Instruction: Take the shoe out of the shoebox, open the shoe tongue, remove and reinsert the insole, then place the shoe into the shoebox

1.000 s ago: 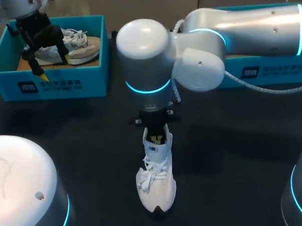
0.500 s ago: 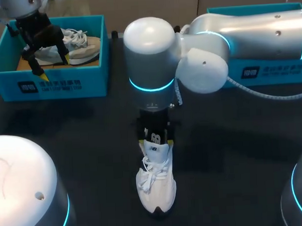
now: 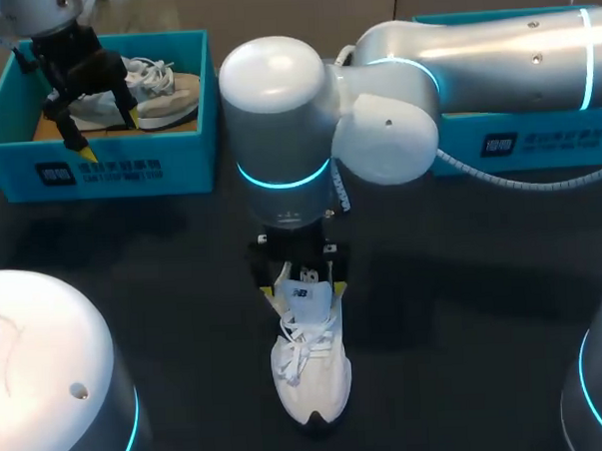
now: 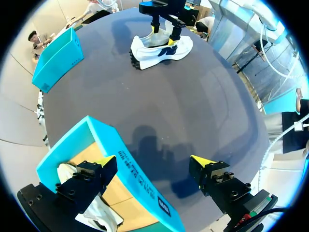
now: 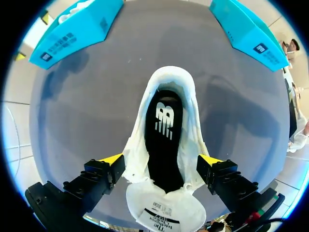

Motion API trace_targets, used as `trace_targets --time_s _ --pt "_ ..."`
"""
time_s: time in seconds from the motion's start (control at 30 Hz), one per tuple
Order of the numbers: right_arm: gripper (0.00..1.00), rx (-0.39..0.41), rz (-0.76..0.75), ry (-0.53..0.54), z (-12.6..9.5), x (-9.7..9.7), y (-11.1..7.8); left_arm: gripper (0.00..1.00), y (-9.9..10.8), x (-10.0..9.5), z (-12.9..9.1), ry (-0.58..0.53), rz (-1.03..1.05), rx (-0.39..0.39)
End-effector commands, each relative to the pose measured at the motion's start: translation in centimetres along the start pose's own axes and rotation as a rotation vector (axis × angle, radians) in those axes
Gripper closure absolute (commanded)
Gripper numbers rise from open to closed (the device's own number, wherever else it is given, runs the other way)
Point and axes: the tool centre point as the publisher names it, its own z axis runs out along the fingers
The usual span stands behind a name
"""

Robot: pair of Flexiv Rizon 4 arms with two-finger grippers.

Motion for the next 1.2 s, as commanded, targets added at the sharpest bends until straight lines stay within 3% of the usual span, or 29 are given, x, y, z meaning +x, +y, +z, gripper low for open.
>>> trace_targets --time_s 0.03,0.57,0.77,1.03,1.2 --pt "0.0 -0.025 0.306 -0.016 -0.2 0.1 -0.8 0.0 0.1 0.0 -0.1 0.003 0.001 -0.001" --pt "0.0 0.002 0.371 -0.005 -0.3 -0.3 -3.0 0.0 0.1 0.0 -0.1 0.003 0.001 -0.001" --pt "0.0 -0.004 0.41 -0.019 -1.8 0.0 -4.8 0.0 0.1 0.0 -0.1 0.003 0.001 -0.001" --pt "0.0 0.009 0.465 -0.011 -2.0 0.3 -7.0 0.0 0.1 0.0 -0.1 0.003 0.001 -0.001" --pt "0.0 0.028 0.532 -0.023 -2.4 0.1 -9.4 0.0 0.1 0.0 -0.1 0.003 0.001 -0.001"
